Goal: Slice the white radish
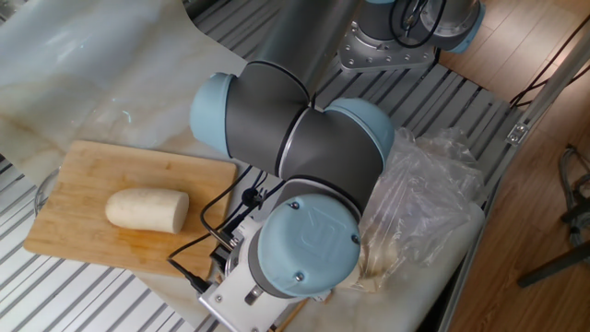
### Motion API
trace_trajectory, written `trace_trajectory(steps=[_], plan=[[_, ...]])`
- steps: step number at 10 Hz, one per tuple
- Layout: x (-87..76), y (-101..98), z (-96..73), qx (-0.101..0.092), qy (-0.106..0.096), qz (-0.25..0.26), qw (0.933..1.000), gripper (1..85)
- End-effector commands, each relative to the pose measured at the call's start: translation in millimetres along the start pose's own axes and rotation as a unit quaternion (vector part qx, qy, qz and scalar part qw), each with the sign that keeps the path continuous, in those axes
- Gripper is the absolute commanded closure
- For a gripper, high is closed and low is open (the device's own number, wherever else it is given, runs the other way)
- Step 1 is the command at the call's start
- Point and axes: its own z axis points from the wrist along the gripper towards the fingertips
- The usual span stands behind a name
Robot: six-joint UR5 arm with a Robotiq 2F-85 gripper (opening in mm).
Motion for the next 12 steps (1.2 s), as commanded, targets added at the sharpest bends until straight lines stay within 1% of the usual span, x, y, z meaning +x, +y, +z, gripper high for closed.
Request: trace_trajectory(steps=[1, 3, 7, 11, 12], plan=[[1.8, 2.1, 0.7, -0.006, 0.004, 0.005, 1.0000, 61.7], [2.8, 0.6, 2.5, -0.005, 0.005, 0.005, 1.0000, 62.7], [2.3, 2.2, -1.6, -0.007, 0.005, 0.006, 0.9999, 63.0], [3.0, 2.0, -1.4, -0.006, 0.006, 0.006, 0.9999, 64.0], [3.0, 2.1, -1.3, -0.006, 0.006, 0.006, 0.9999, 65.3]])
